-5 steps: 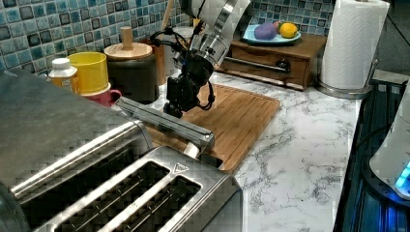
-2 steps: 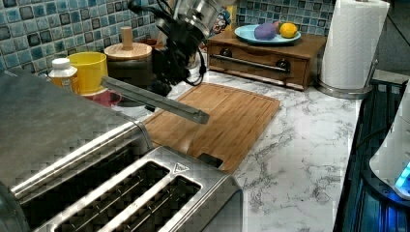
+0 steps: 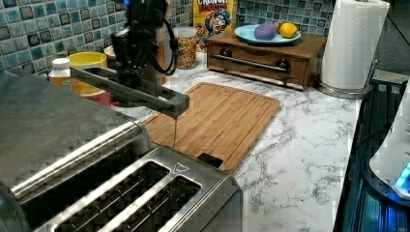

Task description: Close the oven.

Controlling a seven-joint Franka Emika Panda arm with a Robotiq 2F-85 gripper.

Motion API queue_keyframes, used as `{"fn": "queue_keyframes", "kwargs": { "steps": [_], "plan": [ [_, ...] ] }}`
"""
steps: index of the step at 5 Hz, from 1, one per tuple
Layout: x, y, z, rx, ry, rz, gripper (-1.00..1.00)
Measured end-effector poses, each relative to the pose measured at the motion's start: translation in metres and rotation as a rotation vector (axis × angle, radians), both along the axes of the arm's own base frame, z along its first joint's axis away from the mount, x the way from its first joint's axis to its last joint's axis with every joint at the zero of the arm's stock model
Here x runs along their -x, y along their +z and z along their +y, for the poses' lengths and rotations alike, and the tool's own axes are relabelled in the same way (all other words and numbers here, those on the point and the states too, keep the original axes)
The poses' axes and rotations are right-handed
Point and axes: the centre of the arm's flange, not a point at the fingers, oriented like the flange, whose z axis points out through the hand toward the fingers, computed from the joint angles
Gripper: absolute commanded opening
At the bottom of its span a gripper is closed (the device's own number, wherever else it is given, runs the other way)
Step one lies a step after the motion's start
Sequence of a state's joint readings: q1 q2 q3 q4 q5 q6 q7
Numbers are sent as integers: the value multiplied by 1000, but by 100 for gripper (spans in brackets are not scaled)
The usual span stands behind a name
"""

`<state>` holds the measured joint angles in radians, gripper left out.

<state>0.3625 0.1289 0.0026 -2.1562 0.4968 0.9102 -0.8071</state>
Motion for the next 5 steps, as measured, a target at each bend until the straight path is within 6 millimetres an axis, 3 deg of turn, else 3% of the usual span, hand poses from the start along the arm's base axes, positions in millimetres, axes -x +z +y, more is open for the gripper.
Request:
{"fn": "queue_keyframes", "kwargs": {
  "steps": [1,3,4,5],
  "plan": [
    [9,13,44,141,-2,-52,-100],
    [29,28,76,293,19,-143,-100],
    [49,68,95,307,-1,-240,-100],
    [79,121,117,271,8,-302,-100]
  ]
}}
